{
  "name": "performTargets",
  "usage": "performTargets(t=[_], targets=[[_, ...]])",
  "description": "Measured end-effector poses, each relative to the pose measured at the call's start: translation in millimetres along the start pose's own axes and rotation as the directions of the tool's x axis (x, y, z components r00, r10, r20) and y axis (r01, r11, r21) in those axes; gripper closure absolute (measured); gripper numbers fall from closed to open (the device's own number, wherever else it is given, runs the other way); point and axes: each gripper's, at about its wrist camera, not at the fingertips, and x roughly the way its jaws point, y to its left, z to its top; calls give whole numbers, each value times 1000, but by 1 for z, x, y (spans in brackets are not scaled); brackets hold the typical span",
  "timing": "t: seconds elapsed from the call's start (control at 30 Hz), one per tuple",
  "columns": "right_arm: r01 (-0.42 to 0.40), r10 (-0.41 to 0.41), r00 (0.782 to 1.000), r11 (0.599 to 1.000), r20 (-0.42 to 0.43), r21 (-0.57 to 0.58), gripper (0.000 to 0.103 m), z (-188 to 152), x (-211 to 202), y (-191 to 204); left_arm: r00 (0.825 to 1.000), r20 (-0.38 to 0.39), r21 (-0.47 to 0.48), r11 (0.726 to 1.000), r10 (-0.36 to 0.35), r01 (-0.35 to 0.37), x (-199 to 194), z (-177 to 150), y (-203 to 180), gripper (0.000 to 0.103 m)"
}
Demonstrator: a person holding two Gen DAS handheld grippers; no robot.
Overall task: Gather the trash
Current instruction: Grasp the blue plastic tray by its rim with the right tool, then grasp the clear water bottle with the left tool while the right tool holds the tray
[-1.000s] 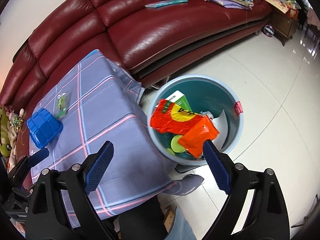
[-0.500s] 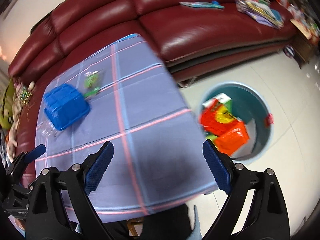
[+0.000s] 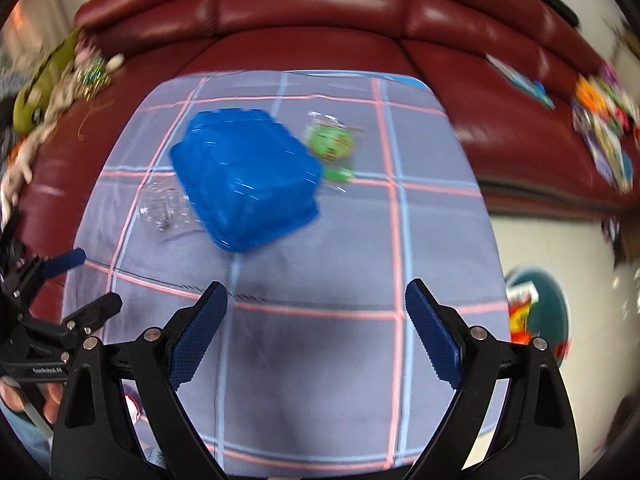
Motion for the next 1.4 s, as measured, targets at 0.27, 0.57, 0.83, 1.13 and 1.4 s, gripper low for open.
performTargets(t=[0.27,0.57,0.83,1.13,1.4], targets=[[119,-132,991,956,-31,-268,16,31,40,58,999,-31,-34,999,7,-8,13,8,41,4],[168,-208,976,905,-62,-392,10,43,78,79,997,-69,9,1000,-28,28,34,16,58,4],[140,-162,986,925,-32,-354,13,49,84,74,997,-75,7,1000,-26,26,36,19,70,4],[75,-78,997,966,-3,-248,32,47,57,54,997,-64,47,998,-47,50,39,31,61,4],[-78,77,997,997,-23,-9,39,49,37,5,997,-65,181,982,-50,61,58,64,36,4]])
